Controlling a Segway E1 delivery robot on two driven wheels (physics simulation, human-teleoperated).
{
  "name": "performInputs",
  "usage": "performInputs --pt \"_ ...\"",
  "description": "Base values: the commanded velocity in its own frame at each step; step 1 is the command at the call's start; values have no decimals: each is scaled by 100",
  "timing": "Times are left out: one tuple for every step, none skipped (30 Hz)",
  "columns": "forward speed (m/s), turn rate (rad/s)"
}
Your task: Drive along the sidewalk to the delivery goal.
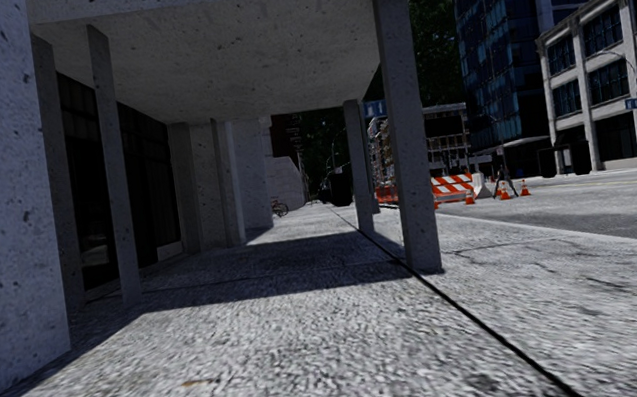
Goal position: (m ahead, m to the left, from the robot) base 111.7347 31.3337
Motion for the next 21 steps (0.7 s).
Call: performInputs --pt "200 0" --pt "200 0" --pt "200 0" --pt "200 0" --pt "200 0" --pt "200 0" --pt "200 0" --pt "200 0" --pt "200 0" --pt "200 0" --pt "200 0" --pt "200 0" --pt "200 0" --pt "200 0" --pt "200 0" --pt "200 0" --pt "200 0" --pt "200 0" --pt "200 0" --pt "200 0" --pt "200 0"
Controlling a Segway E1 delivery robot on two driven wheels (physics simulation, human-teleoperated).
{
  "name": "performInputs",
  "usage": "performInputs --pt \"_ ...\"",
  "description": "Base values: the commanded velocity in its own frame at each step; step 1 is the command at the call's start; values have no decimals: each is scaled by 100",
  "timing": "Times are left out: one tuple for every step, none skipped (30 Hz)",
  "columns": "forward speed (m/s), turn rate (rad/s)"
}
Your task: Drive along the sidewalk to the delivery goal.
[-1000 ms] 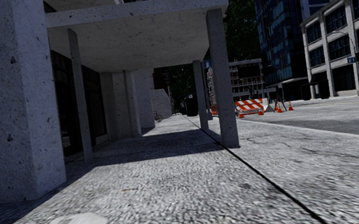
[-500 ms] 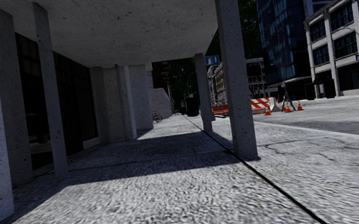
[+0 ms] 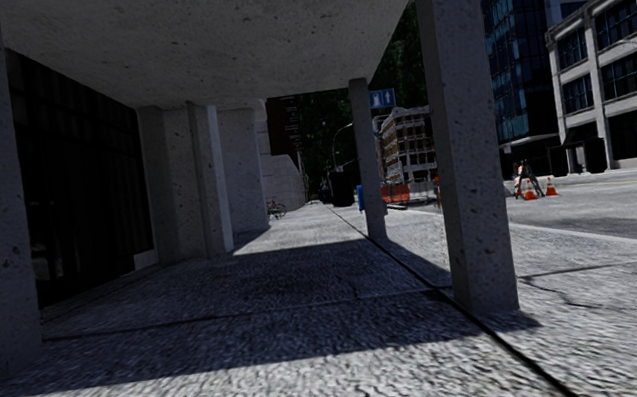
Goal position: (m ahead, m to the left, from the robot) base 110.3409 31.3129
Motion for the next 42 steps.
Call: performInputs --pt "200 0" --pt "200 0" --pt "200 0" --pt "200 0" --pt "200 0" --pt "200 0" --pt "200 0" --pt "200 0" --pt "200 0" --pt "200 0" --pt "200 0" --pt "200 0" --pt "200 0" --pt "200 0" --pt "200 0" --pt "200 0" --pt "200 0" --pt "200 0" --pt "200 0" --pt "200 0" --pt "200 0" --pt "200 0" --pt "200 0" --pt "200 0" --pt "200 0" --pt "200 0" --pt "200 0" --pt "200 0" --pt "200 0" --pt "200 0" --pt "200 0" --pt "200 0" --pt "200 0" --pt "200 0" --pt "200 0" --pt "200 0" --pt "200 0" --pt "200 0" --pt "200 0" --pt "200 0" --pt "200 0" --pt "200 0"
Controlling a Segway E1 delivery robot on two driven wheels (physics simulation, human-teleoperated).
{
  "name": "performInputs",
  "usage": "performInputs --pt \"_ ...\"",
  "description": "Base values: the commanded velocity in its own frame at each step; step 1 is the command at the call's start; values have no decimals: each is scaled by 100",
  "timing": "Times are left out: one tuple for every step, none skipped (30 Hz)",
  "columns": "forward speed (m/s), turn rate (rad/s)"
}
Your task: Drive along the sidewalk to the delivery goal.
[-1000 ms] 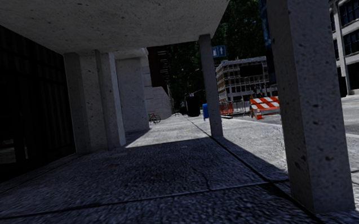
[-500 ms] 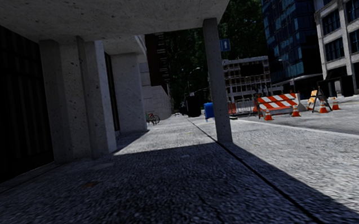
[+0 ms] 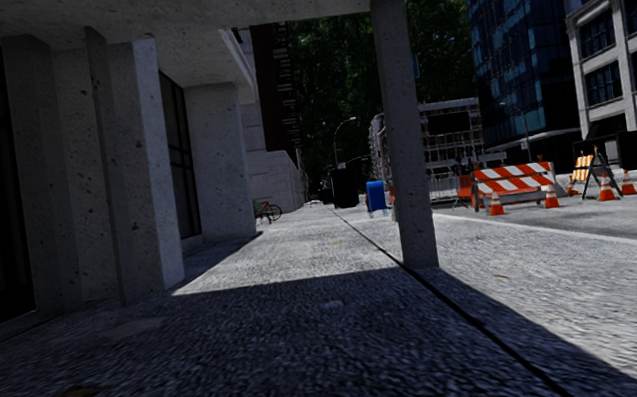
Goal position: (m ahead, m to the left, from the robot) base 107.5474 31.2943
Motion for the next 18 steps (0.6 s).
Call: performInputs --pt "200 0" --pt "200 0" --pt "200 0" --pt "200 0" --pt "200 0" --pt "200 0" --pt "200 0" --pt "200 0" --pt "200 0" --pt "200 0" --pt "200 0" --pt "200 0" --pt "200 0" --pt "200 0" --pt "200 0" --pt "200 0" --pt "200 0" --pt "200 0"
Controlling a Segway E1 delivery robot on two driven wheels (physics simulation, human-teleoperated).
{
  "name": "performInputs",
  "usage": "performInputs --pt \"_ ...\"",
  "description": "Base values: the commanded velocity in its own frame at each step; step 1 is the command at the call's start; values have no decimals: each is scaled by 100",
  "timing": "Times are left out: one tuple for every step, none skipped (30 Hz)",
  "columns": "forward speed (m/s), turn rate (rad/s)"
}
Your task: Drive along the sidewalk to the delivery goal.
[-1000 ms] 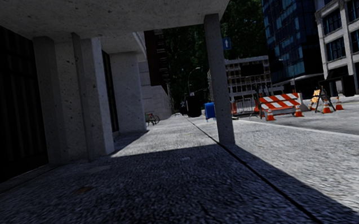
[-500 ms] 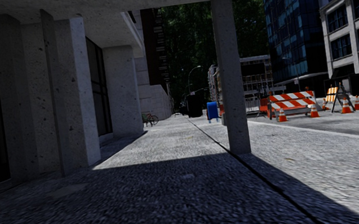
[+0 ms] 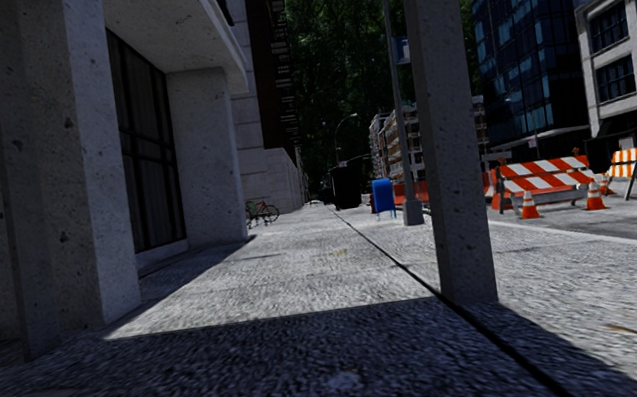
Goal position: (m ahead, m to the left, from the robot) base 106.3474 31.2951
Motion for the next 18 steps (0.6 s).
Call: performInputs --pt "200 0" --pt "200 0" --pt "200 0" --pt "200 0" --pt "200 0" --pt "200 0" --pt "200 0" --pt "200 0" --pt "200 0" --pt "200 0" --pt "200 0" --pt "200 0" --pt "200 0" --pt "200 0" --pt "200 0" --pt "200 0" --pt "200 0" --pt "200 0"
